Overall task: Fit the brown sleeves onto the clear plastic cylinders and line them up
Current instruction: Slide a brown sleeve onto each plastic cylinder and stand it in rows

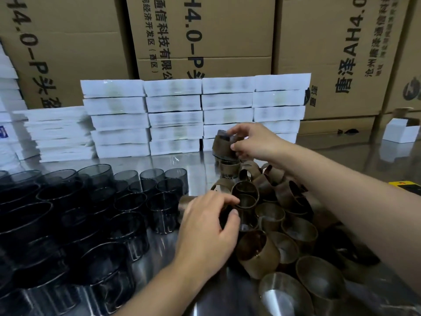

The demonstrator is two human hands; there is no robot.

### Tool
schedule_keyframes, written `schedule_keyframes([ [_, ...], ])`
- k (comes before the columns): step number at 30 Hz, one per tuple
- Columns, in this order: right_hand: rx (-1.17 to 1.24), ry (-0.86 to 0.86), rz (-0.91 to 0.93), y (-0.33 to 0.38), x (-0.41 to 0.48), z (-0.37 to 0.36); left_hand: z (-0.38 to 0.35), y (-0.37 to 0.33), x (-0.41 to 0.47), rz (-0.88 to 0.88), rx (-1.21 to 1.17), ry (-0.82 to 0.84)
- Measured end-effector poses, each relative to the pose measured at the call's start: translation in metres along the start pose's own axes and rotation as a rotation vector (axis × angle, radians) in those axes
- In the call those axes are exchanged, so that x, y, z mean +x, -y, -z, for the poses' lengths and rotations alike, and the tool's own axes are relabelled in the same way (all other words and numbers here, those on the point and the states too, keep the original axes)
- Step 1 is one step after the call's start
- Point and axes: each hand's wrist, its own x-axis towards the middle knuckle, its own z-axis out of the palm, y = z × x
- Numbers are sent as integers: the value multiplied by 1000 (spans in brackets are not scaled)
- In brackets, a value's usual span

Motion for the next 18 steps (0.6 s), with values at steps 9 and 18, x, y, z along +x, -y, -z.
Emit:
schedule_keyframes([
  [9, -203, 202, -179, -30, 32, -28, -2, 1, 1, -115, -8, 17],
  [18, -383, 159, -234, -50, 37, -32, -3, -1, 0, -139, -26, 52],
])
